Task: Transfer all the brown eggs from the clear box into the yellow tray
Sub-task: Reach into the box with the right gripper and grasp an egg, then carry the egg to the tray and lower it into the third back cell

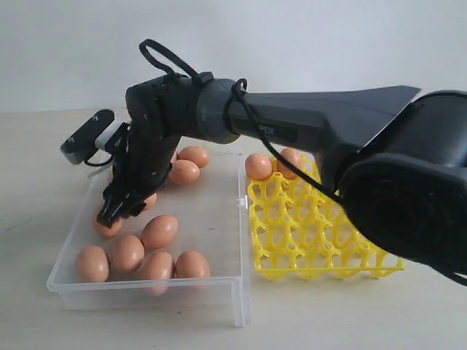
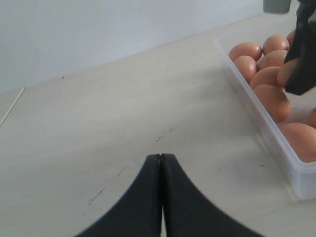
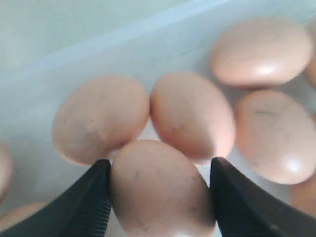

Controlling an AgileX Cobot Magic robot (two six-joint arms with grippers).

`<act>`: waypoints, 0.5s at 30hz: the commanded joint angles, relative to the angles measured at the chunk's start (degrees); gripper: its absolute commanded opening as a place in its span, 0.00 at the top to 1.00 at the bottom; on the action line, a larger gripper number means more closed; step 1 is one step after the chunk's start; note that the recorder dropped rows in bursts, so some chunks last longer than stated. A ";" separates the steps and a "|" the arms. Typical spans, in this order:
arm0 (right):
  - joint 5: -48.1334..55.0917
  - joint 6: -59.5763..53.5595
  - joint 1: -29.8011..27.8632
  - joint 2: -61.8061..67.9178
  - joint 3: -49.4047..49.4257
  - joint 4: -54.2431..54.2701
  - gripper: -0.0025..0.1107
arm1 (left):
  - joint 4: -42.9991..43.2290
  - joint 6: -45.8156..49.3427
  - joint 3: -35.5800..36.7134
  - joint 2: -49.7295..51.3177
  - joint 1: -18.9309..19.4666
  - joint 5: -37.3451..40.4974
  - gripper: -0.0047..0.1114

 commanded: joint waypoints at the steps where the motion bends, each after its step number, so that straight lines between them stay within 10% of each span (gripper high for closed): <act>1: -12.83 7.61 -1.94 -8.42 8.84 -3.09 0.98 | 0.00 -0.30 -0.23 -0.35 0.10 -0.33 0.96; 10: -60.83 15.69 -11.39 -33.50 53.98 -2.92 0.98 | 0.00 -0.30 -0.23 -0.35 0.10 -0.33 0.96; 15: -69.58 17.90 -21.06 -39.68 67.97 -1.53 0.98 | 0.00 -0.30 -0.23 -0.35 0.10 -0.33 0.96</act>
